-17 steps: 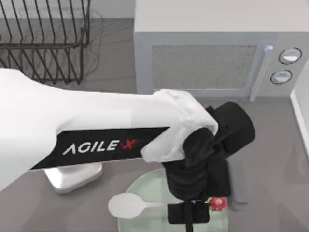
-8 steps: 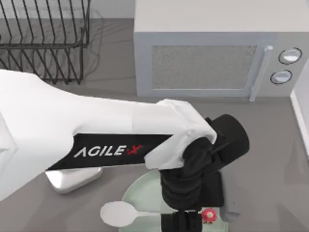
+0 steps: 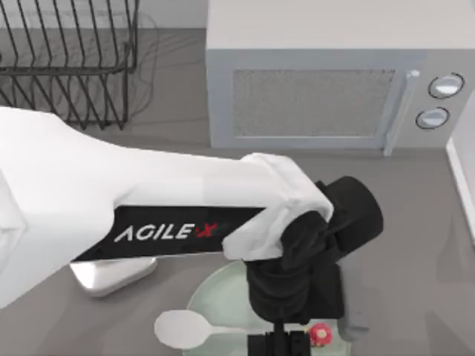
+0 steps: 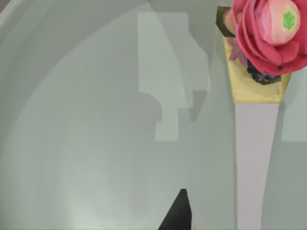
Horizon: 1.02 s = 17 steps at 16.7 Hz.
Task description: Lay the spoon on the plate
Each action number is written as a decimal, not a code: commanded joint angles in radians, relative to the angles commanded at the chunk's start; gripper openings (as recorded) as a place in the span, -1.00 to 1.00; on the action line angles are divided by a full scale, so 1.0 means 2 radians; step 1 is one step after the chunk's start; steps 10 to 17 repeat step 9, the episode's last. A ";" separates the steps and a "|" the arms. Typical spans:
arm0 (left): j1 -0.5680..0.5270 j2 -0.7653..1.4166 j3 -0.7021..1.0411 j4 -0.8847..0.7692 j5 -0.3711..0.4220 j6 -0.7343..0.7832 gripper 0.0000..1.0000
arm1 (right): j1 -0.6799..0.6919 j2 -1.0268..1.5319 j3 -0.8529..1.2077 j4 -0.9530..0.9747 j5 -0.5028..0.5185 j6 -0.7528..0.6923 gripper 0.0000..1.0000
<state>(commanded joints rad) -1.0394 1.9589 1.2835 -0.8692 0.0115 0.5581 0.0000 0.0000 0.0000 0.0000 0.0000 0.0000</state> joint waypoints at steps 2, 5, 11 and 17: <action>0.000 0.000 0.000 0.000 0.000 0.000 0.81 | 0.000 0.000 0.000 0.000 0.000 0.000 1.00; 0.000 0.000 0.000 0.000 0.000 0.000 1.00 | 0.000 0.000 0.000 0.000 0.000 0.000 1.00; 0.000 0.000 0.000 0.000 0.000 0.000 1.00 | 0.000 0.000 0.000 0.000 0.000 0.000 1.00; 0.000 0.000 0.000 0.000 0.000 0.000 1.00 | 0.000 0.000 0.000 0.000 0.000 0.000 1.00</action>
